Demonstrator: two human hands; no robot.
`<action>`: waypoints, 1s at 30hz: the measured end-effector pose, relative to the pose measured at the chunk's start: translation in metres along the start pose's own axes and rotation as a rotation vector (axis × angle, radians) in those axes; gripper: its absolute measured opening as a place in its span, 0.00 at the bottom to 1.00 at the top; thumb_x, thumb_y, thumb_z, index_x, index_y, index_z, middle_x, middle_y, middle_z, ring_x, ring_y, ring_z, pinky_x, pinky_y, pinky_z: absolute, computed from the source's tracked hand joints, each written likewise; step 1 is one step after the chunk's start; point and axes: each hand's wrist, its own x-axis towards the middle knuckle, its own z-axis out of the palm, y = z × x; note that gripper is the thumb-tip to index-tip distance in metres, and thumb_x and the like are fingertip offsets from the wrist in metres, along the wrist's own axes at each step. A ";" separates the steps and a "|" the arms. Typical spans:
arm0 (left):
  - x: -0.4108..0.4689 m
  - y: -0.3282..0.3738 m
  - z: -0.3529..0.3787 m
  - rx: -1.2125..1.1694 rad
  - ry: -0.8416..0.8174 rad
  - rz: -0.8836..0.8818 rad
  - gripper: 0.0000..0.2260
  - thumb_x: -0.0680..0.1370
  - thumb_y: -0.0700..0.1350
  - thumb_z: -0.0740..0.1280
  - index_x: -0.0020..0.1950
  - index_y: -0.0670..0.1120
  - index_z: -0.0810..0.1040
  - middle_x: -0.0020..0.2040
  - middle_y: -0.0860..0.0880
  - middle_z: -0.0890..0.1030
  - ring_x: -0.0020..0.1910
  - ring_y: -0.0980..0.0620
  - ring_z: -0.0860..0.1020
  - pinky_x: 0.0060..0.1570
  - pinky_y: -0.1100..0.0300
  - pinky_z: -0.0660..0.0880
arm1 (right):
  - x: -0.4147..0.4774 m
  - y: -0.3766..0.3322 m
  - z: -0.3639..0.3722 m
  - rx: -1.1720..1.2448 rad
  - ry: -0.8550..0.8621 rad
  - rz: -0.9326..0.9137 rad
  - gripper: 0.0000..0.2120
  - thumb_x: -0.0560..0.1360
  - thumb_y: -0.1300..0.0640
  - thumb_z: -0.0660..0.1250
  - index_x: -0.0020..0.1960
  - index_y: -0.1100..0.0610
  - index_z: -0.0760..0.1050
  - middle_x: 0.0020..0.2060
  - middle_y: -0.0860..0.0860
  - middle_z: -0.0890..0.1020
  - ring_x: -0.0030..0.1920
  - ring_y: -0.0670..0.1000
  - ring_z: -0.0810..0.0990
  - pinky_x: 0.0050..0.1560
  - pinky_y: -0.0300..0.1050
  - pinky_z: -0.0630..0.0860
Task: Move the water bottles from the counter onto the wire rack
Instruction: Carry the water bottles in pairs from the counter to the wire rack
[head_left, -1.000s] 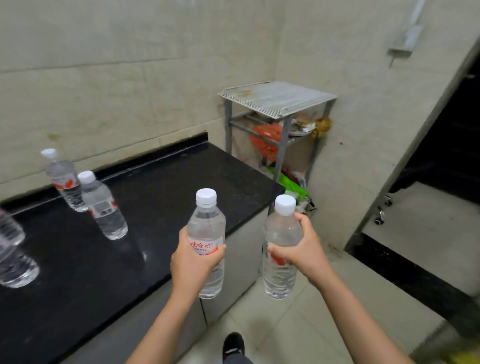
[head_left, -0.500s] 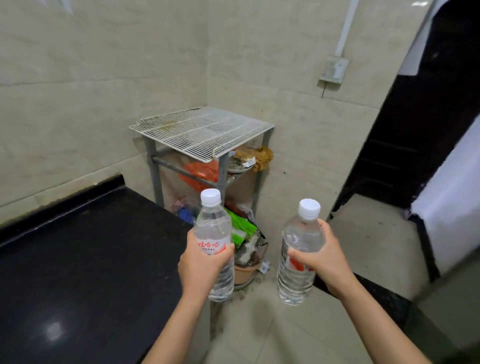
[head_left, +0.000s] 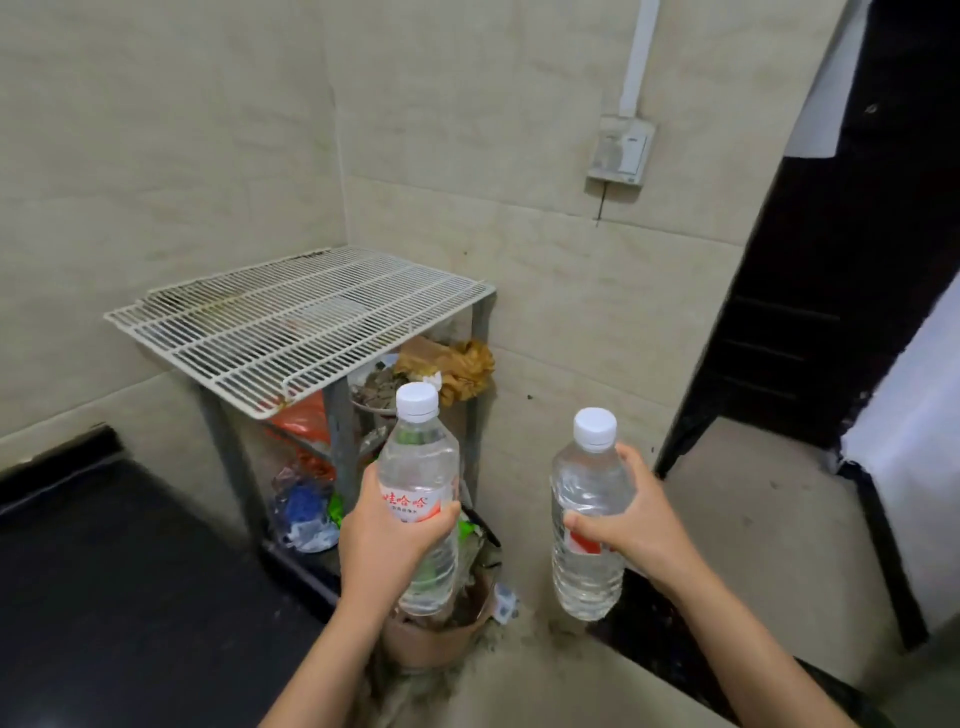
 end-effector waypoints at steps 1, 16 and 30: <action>0.011 0.005 0.012 -0.011 0.025 0.007 0.27 0.61 0.49 0.77 0.54 0.59 0.66 0.47 0.56 0.76 0.48 0.52 0.76 0.50 0.57 0.72 | 0.019 -0.002 -0.008 0.005 -0.019 -0.035 0.33 0.62 0.66 0.76 0.59 0.48 0.64 0.48 0.42 0.75 0.46 0.37 0.75 0.40 0.27 0.73; 0.136 0.100 0.051 -0.047 0.299 0.186 0.27 0.63 0.44 0.78 0.59 0.50 0.73 0.52 0.52 0.81 0.50 0.54 0.80 0.51 0.56 0.77 | 0.225 -0.055 -0.034 0.235 -0.311 -0.286 0.31 0.56 0.66 0.77 0.51 0.48 0.68 0.48 0.47 0.79 0.48 0.46 0.80 0.51 0.40 0.77; 0.358 0.095 -0.004 -0.001 0.387 0.200 0.28 0.63 0.52 0.76 0.60 0.51 0.71 0.51 0.51 0.80 0.48 0.51 0.79 0.46 0.54 0.78 | 0.409 -0.152 0.080 0.336 -0.314 -0.313 0.23 0.63 0.69 0.73 0.50 0.52 0.68 0.44 0.52 0.78 0.42 0.50 0.79 0.45 0.45 0.77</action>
